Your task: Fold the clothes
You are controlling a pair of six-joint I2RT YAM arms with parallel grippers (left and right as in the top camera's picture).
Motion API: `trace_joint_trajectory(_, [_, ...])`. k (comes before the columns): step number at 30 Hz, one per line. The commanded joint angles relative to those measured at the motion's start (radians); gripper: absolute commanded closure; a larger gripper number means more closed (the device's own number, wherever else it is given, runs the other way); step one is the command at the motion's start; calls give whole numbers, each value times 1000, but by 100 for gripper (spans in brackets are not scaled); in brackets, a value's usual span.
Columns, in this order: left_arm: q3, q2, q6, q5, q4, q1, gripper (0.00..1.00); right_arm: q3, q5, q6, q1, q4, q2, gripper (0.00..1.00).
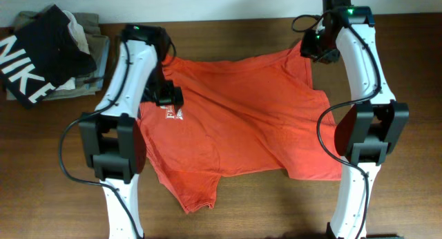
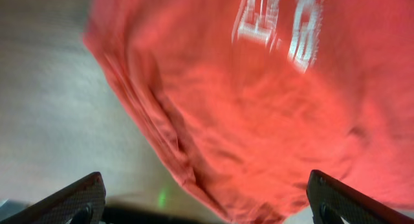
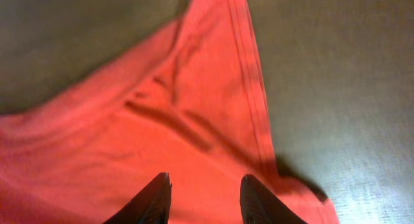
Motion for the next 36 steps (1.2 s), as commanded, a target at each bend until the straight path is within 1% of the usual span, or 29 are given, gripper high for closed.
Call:
trace_joint_trajectory(1, [-197, -121, -5, 8, 2, -95, 1, -5, -47, -3, 5, 87, 58, 72])
trace_joint_trajectory(2, [-283, -177, -23, 7, 24, -123, 1, -5, -78, -3, 5, 129, 79, 81])
trace_joint_trajectory(3, [-358, -225, -35, 7, 43, -146, 1, -5, -85, -2, 5, 171, 103, 86])
trace_joint_trajectory(4, [-497, -301, -62, 18, 74, -182, 3, -5, -94, 2, 5, 209, 123, 93])
trace_joint_trajectory(5, [-586, -338, -64, 45, 103, -198, 5, -5, -103, 4, 6, 240, 143, 94])
trace_joint_trajectory(6, [-682, -363, -64, 72, 146, -209, 11, -5, -103, 5, 10, 263, 162, 96])
trace_joint_trajectory(7, [-787, -369, -76, 89, 204, -211, 28, -5, -102, 24, 14, 286, 192, 96])
trace_joint_trajectory(8, [-868, -369, -76, 118, 265, -211, 33, -5, -102, 24, 17, 302, 212, 96])
trace_joint_trajectory(9, [-921, -369, -83, 127, 317, -211, 33, -5, -101, 29, 18, 315, 232, 96])
trace_joint_trajectory(10, [-949, -369, -83, 130, 343, -211, 36, -5, -97, 32, 18, 328, 249, 96])
trace_joint_trajectory(11, [-986, -369, -88, 130, 372, -211, 42, -5, -66, 39, 17, 337, 266, 96])
trace_joint_trajectory(13, [-1017, -369, -98, 130, 401, -211, 44, -5, -29, 39, 17, 351, 290, 96])
trace_joint_trajectory(14, [-1043, -369, -109, 130, 413, -211, 55, -5, 17, 39, 16, 351, 304, 96])
trace_joint_trajectory(15, [-1064, -369, -109, 130, 412, -211, 59, -5, 85, 39, 10, 349, 327, 96])
trace_joint_trajectory(18, [-1100, -369, -116, 130, 413, -211, 59, -5, 148, 37, -42, 386, 346, 96])
trace_joint_trajectory(21, [-1137, -369, -116, 130, 421, -211, 51, -5, 162, 8, -123, 422, 346, 96])
trace_joint_trajectory(23, [-1144, -369, -116, 117, 429, -211, 51, -4, 186, 0, -179, 433, 346, 96])
trace_joint_trajectory(24, [-1144, -369, -116, 111, 438, -211, 51, 7, 188, -7, -204, 423, 345, 94])
trace_joint_trajectory(25, [-1144, -369, -116, 93, 443, -211, 51, 40, 187, -7, -221, 400, 345, 88])
trace_joint_trajectory(26, [-1144, -369, -116, 75, 442, -211, 50, 109, 187, -6, -233, 357, 345, 77])
trace_joint_trajectory(27, [-1144, -369, -116, 69, 442, -211, 50, 220, 187, -6, -241, 283, 345, 39])
trace_joint_trajectory(28, [-1143, -374, -116, 48, 436, -211, 50, 345, 187, -6, -246, 204, 345, 13])
trace_joint_trajectory(29, [-1140, -385, -116, 29, 431, -211, 50, 431, 187, -6, -246, 147, 345, 5])
trace_joint_trajectory(30, [-1123, -422, -122, -4, 414, -211, 46, 589, 187, 6, -246, 41, 345, 1])
trace_joint_trajectory(31, [-1091, -488, -135, -31, 388, -211, 44, 749, 187, 47, -246, -69, 345, 1])
trace_joint_trajectory(32, [-1061, -570, -136, -32, 377, -211, 39, 851, 187, 71, -246, -137, 345, 1])
trace_joint_trajectory(34, [-1035, -719, -161, -74, 365, -210, 31, 844, 171, 112, -245, -195, 254, 1])
trace_joint_trajectory(35, [-1035, -784, -161, -73, 370, -208, 21, 844, 127, 115, -245, -237, 194, 1])
trace_joint_trajectory(36, [-1035, -839, -184, -70, 371, -199, 14, 844, 93, 118, -244, -271, 157, 1])
